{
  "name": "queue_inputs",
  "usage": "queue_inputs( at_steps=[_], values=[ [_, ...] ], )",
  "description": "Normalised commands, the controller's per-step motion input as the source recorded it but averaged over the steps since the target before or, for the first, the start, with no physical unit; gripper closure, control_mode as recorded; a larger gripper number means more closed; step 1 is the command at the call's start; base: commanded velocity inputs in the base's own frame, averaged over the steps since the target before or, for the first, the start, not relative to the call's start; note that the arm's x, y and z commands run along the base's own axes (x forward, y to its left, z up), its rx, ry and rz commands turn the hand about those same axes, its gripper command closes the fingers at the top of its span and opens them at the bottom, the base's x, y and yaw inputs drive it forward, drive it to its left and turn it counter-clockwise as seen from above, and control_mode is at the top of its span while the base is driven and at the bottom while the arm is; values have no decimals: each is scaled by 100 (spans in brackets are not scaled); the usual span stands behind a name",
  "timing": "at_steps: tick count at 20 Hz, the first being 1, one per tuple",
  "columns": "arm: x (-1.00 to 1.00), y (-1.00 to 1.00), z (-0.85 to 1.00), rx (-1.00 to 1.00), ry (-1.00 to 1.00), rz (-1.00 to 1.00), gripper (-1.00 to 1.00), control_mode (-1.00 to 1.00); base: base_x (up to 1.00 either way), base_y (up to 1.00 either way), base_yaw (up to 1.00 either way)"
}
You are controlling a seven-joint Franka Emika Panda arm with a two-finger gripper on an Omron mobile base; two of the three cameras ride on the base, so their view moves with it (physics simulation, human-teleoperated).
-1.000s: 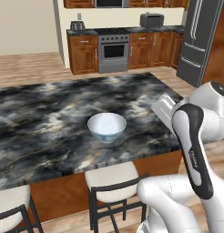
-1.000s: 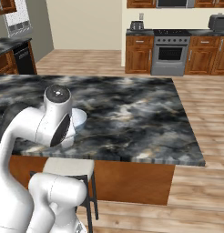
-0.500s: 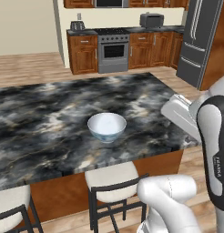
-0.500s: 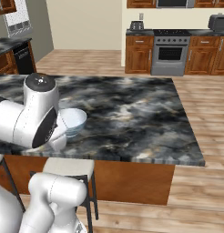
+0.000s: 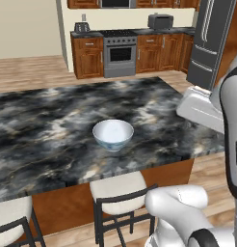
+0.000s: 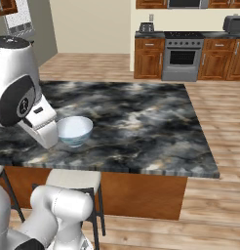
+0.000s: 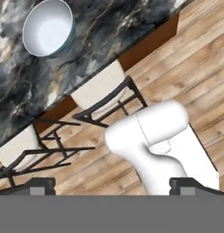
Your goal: Pick up the bowls from the cabinet and place each bowl in front of a stool on the dining counter.
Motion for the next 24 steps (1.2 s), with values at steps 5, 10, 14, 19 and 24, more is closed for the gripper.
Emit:
queue_inputs(
  at_steps=[5,10,14,19,24],
  values=[
    [-70,-2,6,-18,0,13,-100,-100,0,0,0],
    [-57,-24,0,-8,-4,22,-100,-100,0,0,0],
    [-2,-11,0,0,-11,20,-100,-100,0,0,0],
    [6,4,0,-3,-9,19,-100,-100,0,0,0],
    [0,23,0,-12,-9,15,-100,-100,0,0,0]
  ],
)
